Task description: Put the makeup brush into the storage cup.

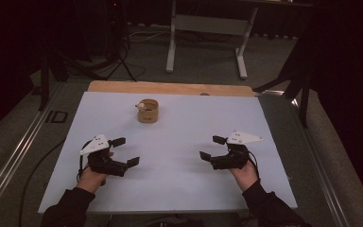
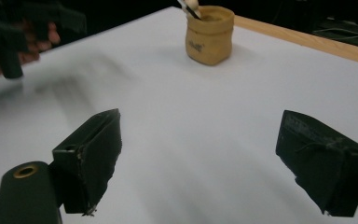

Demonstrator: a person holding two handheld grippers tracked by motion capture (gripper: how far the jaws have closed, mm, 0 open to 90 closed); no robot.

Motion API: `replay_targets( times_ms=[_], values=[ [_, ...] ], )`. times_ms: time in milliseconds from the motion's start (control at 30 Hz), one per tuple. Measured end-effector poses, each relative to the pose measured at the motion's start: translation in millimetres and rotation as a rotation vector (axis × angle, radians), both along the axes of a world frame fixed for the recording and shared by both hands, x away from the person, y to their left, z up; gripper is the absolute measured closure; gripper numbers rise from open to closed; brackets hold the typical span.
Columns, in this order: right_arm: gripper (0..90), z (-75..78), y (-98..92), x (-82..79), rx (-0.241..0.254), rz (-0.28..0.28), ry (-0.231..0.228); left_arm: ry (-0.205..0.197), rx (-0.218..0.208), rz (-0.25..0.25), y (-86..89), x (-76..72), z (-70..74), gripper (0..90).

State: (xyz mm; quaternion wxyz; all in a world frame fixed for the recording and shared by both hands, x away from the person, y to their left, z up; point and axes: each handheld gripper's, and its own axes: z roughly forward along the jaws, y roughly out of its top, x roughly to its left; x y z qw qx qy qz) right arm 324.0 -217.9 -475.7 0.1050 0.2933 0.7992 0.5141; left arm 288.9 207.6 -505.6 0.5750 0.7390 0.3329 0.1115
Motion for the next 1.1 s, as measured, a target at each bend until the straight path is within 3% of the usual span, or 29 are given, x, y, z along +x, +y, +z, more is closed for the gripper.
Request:
replay_targets(
  times_ms=[200,333,467,767,1100],
  values=[
    [13.9,-9.1,-10.6,-5.5,-0.014,-0.026,-0.013,0.001,0.012,-0.001,-0.4,0.8,-2.1,0.4],
    [13.6,-13.8,-16.1,-6.6,-0.011,-0.054,-0.005,-0.001,0.010,-0.001,-0.3,0.3,-2.3,0.4],
    [12.0,-25.2,-22.0,-5.7,-0.037,-0.097,0.018,-0.001,0.013,0.001,0.2,0.8,-3.7,0.4],
    [12.0,-34.6,-15.8,-3.3,-0.073,-0.093,0.011,0.005,0.020,-0.004,0.0,0.6,-5.9,0.4],
    [12.0,-32.6,-17.2,-2.8,-0.064,-0.106,0.007,0.007,0.021,-0.009,-0.1,1.0,-6.4,0.4]
  ],
)
